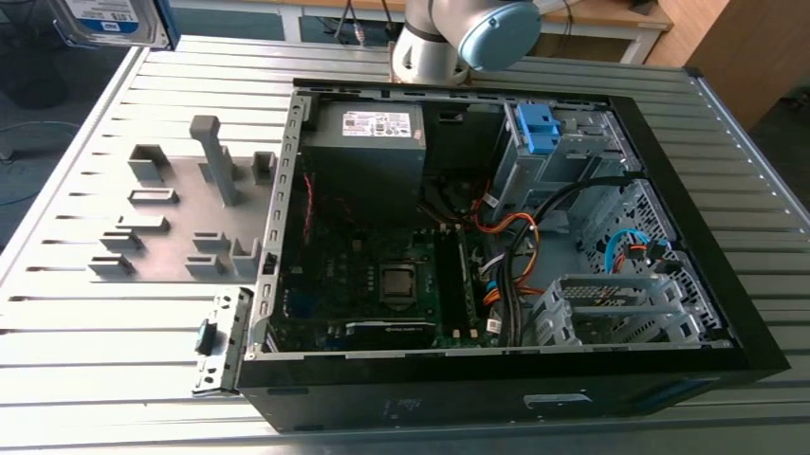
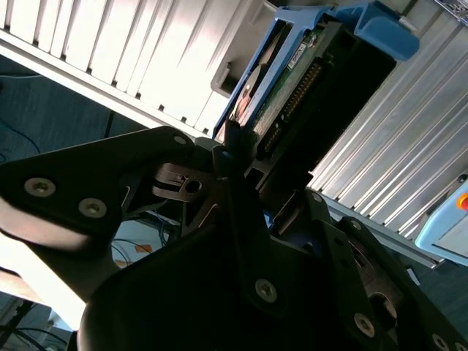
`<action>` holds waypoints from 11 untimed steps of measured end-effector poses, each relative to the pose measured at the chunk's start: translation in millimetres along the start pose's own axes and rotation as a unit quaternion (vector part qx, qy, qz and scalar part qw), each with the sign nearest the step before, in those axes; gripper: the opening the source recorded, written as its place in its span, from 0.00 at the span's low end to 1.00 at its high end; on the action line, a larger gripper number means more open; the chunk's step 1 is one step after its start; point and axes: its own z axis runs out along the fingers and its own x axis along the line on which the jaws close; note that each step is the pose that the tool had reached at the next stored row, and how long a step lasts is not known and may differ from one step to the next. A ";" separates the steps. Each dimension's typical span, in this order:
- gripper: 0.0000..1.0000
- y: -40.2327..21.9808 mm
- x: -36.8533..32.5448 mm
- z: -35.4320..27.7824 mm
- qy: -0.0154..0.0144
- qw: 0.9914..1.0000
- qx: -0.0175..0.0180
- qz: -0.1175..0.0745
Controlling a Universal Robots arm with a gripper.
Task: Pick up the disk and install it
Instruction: 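Pick up the disk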
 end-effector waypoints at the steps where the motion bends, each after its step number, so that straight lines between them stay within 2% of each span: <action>1: 0.36 -0.7 0.0 0.0 0.000 1.000 0.000 0.000; 11: 0.36 -9.7 -0.2 0.0 0.000 1.000 0.000 0.000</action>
